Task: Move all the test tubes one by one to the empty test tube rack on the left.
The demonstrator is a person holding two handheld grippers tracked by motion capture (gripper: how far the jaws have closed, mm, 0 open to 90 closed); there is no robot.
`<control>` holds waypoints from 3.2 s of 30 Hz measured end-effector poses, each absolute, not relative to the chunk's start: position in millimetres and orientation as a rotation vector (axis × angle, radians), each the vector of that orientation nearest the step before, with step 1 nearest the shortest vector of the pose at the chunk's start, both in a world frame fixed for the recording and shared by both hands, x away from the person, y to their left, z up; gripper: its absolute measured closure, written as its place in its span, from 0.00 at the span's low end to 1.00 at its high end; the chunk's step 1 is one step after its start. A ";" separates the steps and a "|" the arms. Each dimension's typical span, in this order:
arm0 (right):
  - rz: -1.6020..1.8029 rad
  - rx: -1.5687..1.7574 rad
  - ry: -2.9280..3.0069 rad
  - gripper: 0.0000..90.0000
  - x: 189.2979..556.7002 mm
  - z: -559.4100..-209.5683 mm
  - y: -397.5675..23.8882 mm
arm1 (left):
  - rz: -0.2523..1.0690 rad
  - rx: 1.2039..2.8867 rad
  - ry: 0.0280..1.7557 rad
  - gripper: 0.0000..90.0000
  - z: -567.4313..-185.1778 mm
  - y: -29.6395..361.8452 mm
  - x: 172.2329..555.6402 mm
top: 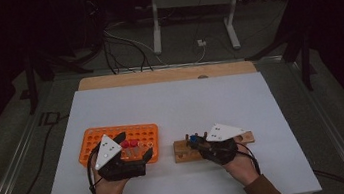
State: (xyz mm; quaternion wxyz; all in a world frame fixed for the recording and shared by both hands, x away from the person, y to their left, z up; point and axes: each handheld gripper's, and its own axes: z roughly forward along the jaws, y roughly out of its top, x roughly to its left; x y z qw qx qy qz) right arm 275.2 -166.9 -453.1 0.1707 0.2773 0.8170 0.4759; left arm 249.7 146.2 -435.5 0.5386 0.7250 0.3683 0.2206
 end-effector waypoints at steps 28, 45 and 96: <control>1.588 0.791 2.200 0.85 259.4 -405.2 -188.3 | 0.417 1.830 0.680 0.08 -434.5 64.3 256.8; 1.621 0.768 2.289 0.84 256.5 -408.2 -178.8 | 0.409 1.877 0.640 0.44 -442.5 49.2 251.4; 1.496 0.989 2.170 0.05 276.4 -425.3 -209.5 | 0.466 1.846 0.698 0.85 -435.7 100.5 248.1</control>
